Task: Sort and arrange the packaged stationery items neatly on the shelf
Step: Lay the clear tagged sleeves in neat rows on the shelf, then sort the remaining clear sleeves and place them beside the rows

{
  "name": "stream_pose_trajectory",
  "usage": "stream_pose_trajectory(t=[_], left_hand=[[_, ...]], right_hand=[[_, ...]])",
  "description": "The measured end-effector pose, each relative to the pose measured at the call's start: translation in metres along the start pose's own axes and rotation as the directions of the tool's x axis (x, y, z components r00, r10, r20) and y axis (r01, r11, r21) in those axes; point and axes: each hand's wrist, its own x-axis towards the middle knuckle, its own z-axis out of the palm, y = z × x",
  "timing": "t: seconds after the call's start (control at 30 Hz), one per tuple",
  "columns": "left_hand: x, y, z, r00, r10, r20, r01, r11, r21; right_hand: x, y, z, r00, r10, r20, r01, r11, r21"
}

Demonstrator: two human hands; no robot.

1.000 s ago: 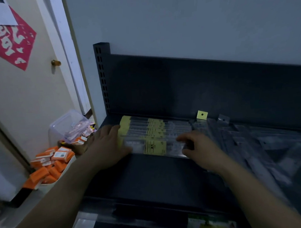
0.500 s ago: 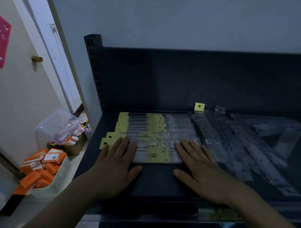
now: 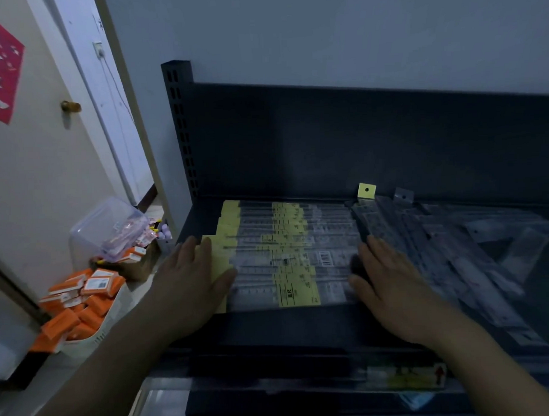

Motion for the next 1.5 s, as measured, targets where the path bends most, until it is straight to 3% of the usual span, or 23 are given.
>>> stream_pose_trajectory(t=[0.1,0.27,0.47,0.6,0.7,0.83,1.03,1.13,1.27,1.5], left_hand=[[0.006,-0.004,0.007,0.994,0.018,0.107,-0.023,0.999,0.045],[0.001,-0.009,0.005,0.999,0.016,0.038,-0.017,1.000,0.017],[-0.006,-0.006,0.000,0.995,0.034,0.096,-0.035,0.999,0.009],[-0.008,0.005,-0.009,0.999,0.033,-0.027,-0.035,0.998,-0.062],[-0.006,0.031,-0.018,0.975,0.100,-0.199,-0.142,0.968,-0.208],[0.005,0.068,-0.017,0.942,0.158,-0.295,-0.260,0.901,-0.347],[0.026,0.111,-0.001,0.932,0.276,-0.236,-0.355,0.827,-0.435],[0.033,0.136,0.002,0.925,0.312,-0.216,-0.378,0.803,-0.461],[0.037,0.171,0.007,0.917,0.337,-0.213,-0.398,0.794,-0.459],[0.035,0.236,0.024,0.945,0.269,-0.186,-0.325,0.828,-0.457]], right_hand=[[-0.002,-0.003,0.005,0.994,0.035,0.102,-0.030,0.998,-0.046],[-0.017,-0.002,0.002,0.982,-0.011,0.189,0.003,0.999,0.039],[-0.022,0.003,0.008,0.979,-0.051,0.197,0.034,0.996,0.088],[-0.020,0.004,0.007,0.998,-0.043,0.034,0.037,0.984,0.176],[-0.015,0.003,0.002,0.995,-0.049,-0.089,0.065,0.982,0.179],[-0.016,0.007,-0.003,0.982,-0.035,-0.186,0.087,0.957,0.276],[-0.023,0.046,-0.016,0.954,0.093,-0.285,-0.014,0.963,0.268],[-0.026,0.078,-0.026,0.947,0.085,-0.309,-0.025,0.981,0.194],[-0.032,0.115,-0.046,0.947,0.163,-0.279,-0.074,0.950,0.305],[-0.019,0.192,-0.049,0.969,0.128,-0.213,-0.049,0.939,0.341]])
